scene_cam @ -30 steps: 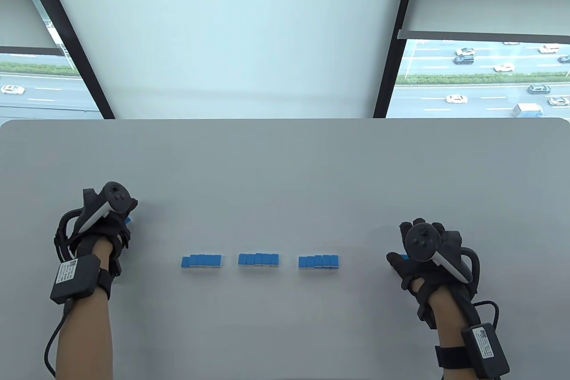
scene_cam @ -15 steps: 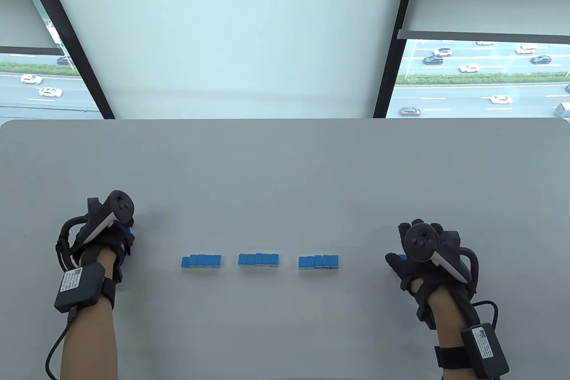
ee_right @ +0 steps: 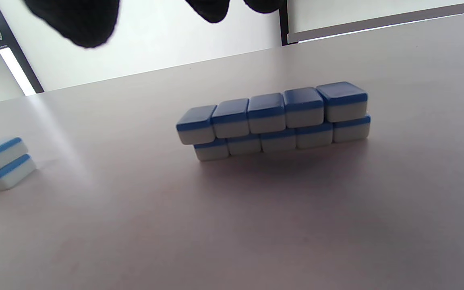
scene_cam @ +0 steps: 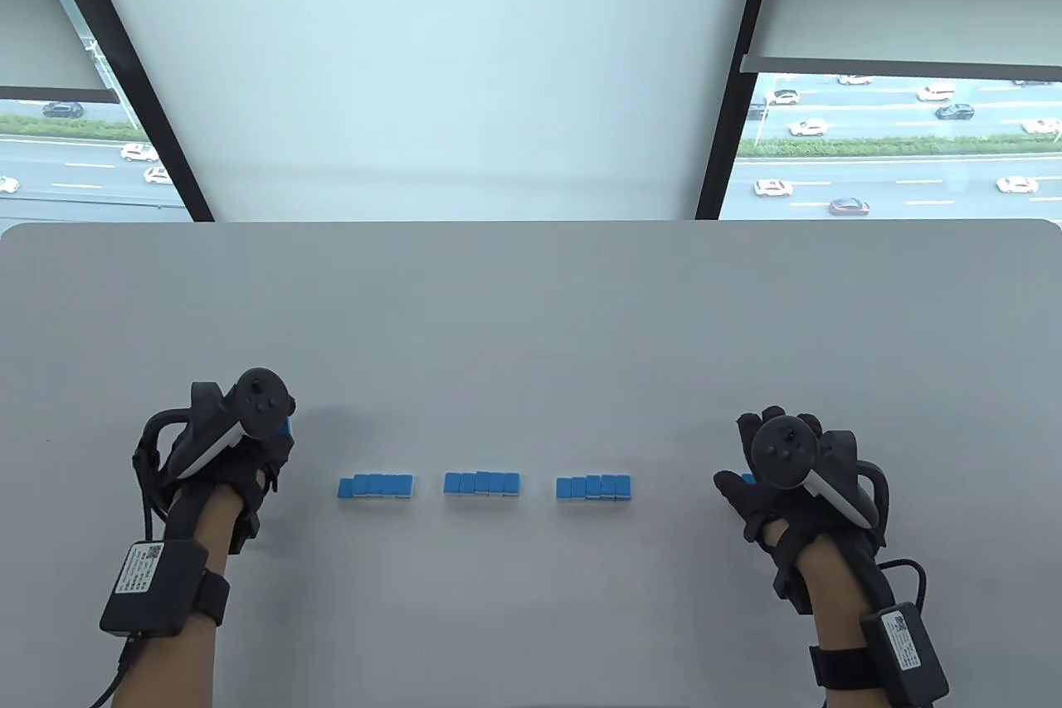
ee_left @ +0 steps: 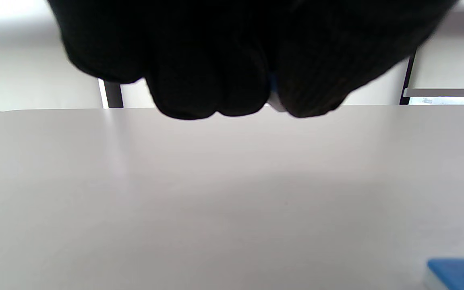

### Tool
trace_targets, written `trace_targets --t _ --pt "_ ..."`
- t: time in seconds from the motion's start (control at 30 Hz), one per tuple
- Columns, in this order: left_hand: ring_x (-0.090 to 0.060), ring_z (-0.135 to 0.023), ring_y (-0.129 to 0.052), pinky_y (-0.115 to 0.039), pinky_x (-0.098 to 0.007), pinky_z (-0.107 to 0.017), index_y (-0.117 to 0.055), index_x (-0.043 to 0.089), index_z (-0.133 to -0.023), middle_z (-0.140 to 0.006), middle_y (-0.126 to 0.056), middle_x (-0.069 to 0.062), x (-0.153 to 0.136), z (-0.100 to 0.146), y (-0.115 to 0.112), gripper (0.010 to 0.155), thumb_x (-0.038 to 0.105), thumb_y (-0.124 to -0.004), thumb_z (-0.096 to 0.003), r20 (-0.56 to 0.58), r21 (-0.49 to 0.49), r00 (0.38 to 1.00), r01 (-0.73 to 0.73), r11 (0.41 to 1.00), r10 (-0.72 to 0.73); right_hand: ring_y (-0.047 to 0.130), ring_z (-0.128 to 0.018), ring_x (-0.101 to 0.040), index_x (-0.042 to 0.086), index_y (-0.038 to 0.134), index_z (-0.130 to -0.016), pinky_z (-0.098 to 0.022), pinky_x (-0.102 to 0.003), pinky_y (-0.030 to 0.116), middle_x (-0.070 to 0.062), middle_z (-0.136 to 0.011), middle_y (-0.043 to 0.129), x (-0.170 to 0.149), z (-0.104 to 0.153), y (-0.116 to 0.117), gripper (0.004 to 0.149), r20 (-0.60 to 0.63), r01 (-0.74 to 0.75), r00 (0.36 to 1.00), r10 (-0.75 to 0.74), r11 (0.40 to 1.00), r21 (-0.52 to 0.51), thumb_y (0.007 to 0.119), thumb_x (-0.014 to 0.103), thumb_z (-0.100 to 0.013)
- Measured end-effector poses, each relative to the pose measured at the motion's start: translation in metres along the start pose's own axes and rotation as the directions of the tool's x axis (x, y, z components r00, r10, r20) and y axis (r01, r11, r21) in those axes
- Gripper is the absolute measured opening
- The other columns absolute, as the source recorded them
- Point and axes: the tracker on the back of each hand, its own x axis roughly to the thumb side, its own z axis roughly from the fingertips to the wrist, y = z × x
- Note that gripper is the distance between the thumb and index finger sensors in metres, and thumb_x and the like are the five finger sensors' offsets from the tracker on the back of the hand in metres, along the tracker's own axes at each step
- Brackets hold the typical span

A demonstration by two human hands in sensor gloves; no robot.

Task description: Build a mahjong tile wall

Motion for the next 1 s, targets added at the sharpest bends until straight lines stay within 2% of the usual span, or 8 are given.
trace_targets --t 0.17,0.3,0.5,0.63,1.0 --pt "-0.024 -0.076 -0.094 -0.078 -0.053 -0.061 -0.077 0.03 -0.093 -0.086 -0.091 0.005 0.015 0.023 0.005 0.058 0.041 -0.092 -0.0376 0.059 0.088 0.995 -0.091 0.992 0.086 0.021 -0.097 -0.048 0.022 0.037 -0.106 -0.06 -0.067 0.015 -0.009 -0.112 0.027 0.0 0.0 0.0 0.081 0.0 -0.001 1.0 0.001 1.0 0.001 0.068 0.061 -0.042" --pt "-0.025 -0.077 -0.092 -0.077 -0.054 -0.062 -0.077 0.029 -0.093 -0.086 -0.09 0.005 0.024 0.035 -0.008 0.058 0.04 -0.092 -0.0381 0.087 0.104 0.988 -0.133 0.986 0.124 0.021 -0.097 -0.048 0.022 0.037 -0.106 -0.06 -0.067 0.015 -0.009 -0.112 0.027 0.0 0.0 0.0 0.081 -0.006 0.0 1.0 0.0 1.0 0.001 0.068 0.061 -0.042" --pt "-0.025 -0.078 -0.09 -0.075 -0.054 -0.062 -0.077 0.028 -0.094 -0.087 -0.089 0.004 0.037 0.031 -0.038 0.058 0.04 -0.091 -0.0385 0.094 -0.033 0.992 -0.082 0.996 0.084 0.021 -0.097 -0.048 0.022 0.038 -0.106 -0.06 -0.067 0.015 -0.009 -0.112 0.027 0.0 0.001 -0.001 0.081 -0.011 -0.001 1.0 0.001 1.0 0.0 0.068 0.061 -0.042" --pt "-0.025 -0.078 -0.09 -0.075 -0.054 -0.063 -0.077 0.028 -0.094 -0.087 -0.088 0.004 0.04 0.027 -0.05 0.058 0.039 -0.091 -0.039 0.096 -0.098 0.992 -0.078 0.992 0.087 0.021 -0.097 -0.048 0.022 0.038 -0.106 -0.06 -0.067 0.015 -0.009 -0.112 0.027 0.0 0.001 0.0 0.081 -0.008 -0.004 1.0 0.004 1.0 0.003 0.068 0.061 -0.042" --pt "-0.025 -0.08 -0.088 -0.074 -0.054 -0.063 -0.078 0.031 -0.094 -0.089 -0.086 0.004 0.044 0.028 -0.053 0.057 0.039 -0.091 -0.0393 0.105 -0.128 0.991 -0.067 0.99 0.081 0.021 -0.097 -0.048 0.022 0.038 -0.106 -0.06 -0.067 0.015 -0.009 -0.112 0.027 0.001 0.001 0.0 0.081 -0.003 -0.006 1.0 0.006 1.0 0.004 0.068 0.061 -0.042"
